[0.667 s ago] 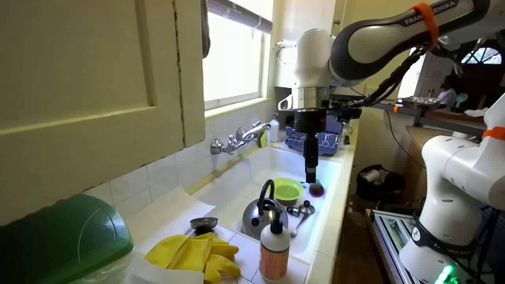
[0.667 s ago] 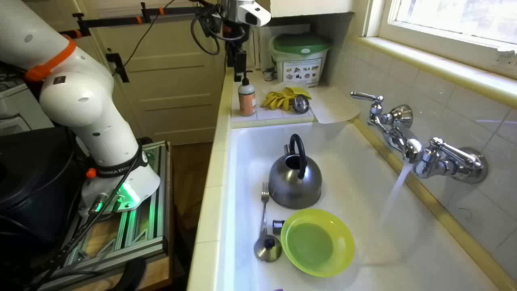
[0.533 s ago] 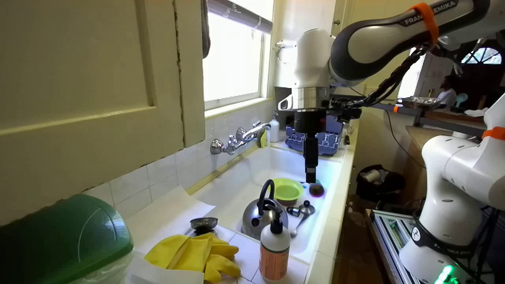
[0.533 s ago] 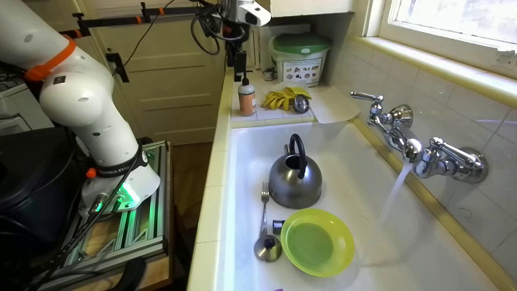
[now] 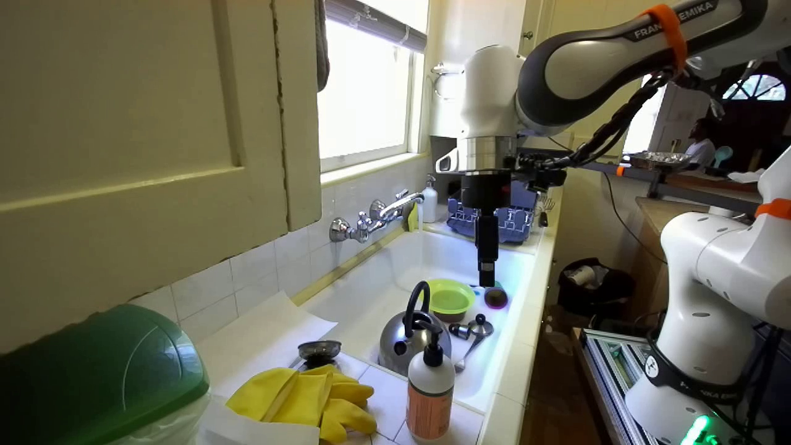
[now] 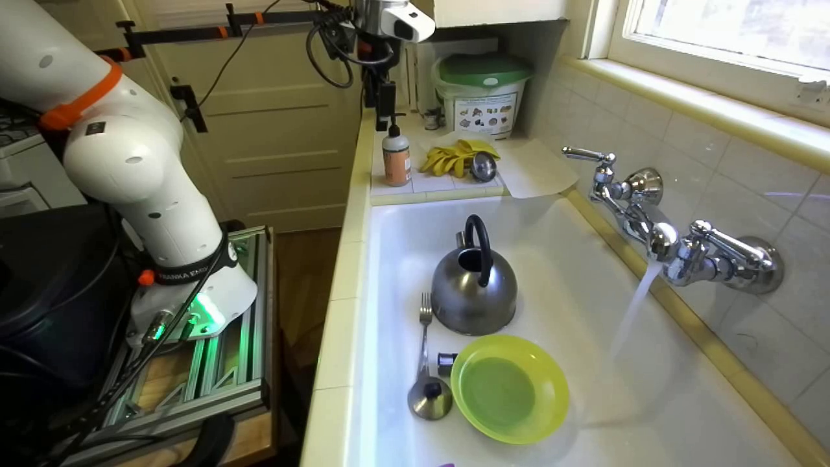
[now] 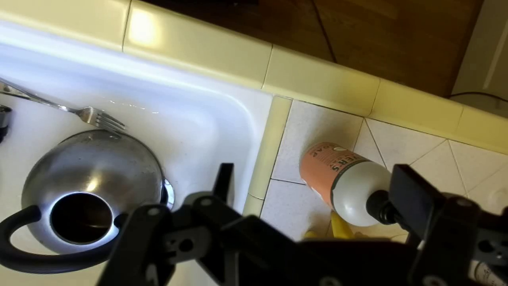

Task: Close the tap

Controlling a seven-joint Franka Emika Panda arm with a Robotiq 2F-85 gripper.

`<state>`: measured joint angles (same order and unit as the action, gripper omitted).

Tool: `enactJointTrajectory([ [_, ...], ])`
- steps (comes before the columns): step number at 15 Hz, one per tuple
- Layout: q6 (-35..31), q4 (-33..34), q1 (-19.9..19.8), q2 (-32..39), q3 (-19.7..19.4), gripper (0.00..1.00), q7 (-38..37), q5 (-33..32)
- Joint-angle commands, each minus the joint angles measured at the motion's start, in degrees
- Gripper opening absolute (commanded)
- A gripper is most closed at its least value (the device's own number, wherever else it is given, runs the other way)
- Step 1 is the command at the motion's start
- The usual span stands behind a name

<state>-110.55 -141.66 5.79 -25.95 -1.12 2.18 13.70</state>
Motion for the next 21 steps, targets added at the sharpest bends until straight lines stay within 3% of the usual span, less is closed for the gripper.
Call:
enactJointTrajectory([
  [1, 0.19, 0.10, -0.83, 0.02, 0.72, 1.00, 0.28, 0.30],
  [5, -1.78, 5.03, -2.50, 3.90, 0.60, 1.00, 3.14, -5.55],
  [8, 0.50, 12.35, -3.36, 9.35, -0.49, 1.00, 10.32, -12.92],
  [13, -1.19, 21.92, -4.47, 18.43, -1.97, 1.00, 22.61, -20.89],
  [19, -5.23, 31.43, -7.87, 27.76, -4.01, 1.00, 31.59, -23.00],
  [20, -4.68, 28.35, -7.35, 24.76, -2.95, 1.00, 29.07, -22.54],
  [21, -4.87, 29.55, -7.98, 26.01, -3.22, 1.00, 29.96, -22.55],
])
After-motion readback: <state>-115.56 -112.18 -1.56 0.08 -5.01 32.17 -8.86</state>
